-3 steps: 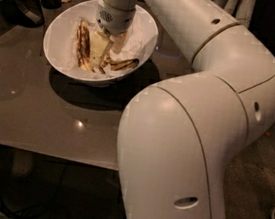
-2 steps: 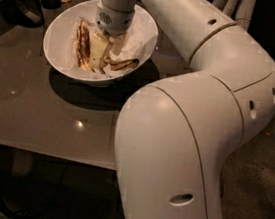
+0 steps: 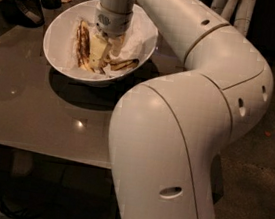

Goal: Pick banana from white bowl

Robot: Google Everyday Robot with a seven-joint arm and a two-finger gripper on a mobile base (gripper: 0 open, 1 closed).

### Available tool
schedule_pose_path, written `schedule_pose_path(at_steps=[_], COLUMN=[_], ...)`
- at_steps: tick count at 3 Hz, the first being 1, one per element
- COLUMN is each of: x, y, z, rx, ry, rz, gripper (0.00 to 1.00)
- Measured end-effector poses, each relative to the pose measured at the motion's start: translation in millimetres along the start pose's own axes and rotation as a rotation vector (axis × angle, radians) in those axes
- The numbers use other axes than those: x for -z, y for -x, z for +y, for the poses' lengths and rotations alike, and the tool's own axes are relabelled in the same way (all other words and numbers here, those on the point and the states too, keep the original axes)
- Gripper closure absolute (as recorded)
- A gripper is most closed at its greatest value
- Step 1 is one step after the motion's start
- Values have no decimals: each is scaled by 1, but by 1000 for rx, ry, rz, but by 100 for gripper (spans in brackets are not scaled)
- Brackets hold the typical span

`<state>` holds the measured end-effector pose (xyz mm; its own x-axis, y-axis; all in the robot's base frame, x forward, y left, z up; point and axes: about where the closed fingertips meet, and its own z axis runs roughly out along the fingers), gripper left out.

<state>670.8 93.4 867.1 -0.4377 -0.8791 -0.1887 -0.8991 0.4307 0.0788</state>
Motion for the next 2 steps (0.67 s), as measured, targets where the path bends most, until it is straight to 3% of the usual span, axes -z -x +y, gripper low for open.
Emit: schedule_pose_path(at_steps=[1, 2], x=[-5, -5], y=[2, 2], z=[-2, -2], rx=[3, 3], ry=[8, 8], rz=[4, 4], gripper=[39, 57])
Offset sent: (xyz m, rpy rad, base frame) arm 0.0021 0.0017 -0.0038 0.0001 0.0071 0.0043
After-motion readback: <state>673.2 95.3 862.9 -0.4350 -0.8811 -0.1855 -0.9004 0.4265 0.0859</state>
